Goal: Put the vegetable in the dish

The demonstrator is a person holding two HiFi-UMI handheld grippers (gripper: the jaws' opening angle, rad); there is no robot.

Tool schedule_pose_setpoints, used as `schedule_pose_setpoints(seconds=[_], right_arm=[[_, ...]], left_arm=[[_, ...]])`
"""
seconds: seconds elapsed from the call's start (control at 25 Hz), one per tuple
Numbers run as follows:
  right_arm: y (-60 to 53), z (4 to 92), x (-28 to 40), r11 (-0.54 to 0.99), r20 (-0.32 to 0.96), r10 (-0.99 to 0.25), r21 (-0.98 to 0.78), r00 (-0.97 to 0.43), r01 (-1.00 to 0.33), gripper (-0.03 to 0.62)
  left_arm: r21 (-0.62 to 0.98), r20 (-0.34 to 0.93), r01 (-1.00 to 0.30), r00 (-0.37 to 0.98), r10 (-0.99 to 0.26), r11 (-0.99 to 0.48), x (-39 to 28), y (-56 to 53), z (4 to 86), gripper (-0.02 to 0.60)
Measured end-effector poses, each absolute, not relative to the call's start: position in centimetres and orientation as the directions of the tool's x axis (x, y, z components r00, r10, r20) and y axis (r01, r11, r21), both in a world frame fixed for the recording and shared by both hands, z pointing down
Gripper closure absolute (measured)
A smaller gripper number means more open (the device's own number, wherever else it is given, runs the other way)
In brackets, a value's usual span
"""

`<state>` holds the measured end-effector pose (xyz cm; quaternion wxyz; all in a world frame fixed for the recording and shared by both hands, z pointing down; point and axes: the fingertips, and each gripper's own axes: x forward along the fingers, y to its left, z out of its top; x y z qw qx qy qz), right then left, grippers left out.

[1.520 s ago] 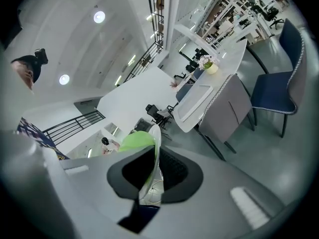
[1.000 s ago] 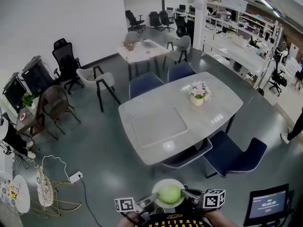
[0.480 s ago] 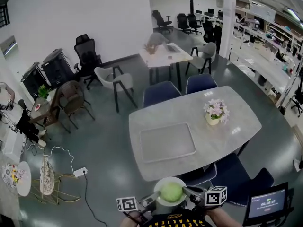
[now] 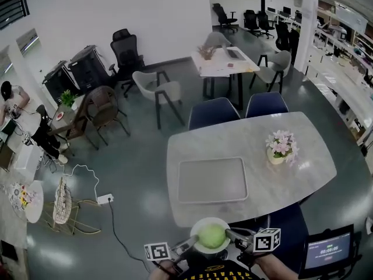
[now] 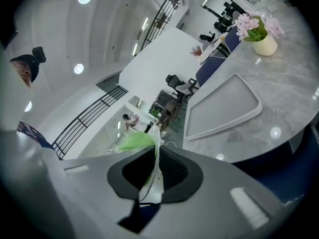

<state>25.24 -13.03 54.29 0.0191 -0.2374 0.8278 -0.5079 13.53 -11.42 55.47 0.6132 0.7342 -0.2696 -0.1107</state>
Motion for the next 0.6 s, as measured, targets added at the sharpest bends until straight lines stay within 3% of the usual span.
schedule_pose_setpoints(seconds=[0.28, 0.6], right_arm=[[-17.6, 55.4, 24.6, 0.351, 0.237, -0.391, -0.855, -0.889, -0.382, 0.563], [-22.3, 55.6, 22.0, 0.316, 0.265, -0.434, -0.850, -0.861, -0.421, 0.563]], left_arm=[[0.969, 0.183, -0.243, 0.820, -0.543, -0.040, 13.1, -15.6, 56.7, 0.565], [0.967, 0.173, -0.241, 0.853, -0.492, -0.078, 10.3, -20.9, 56.9, 0.566]])
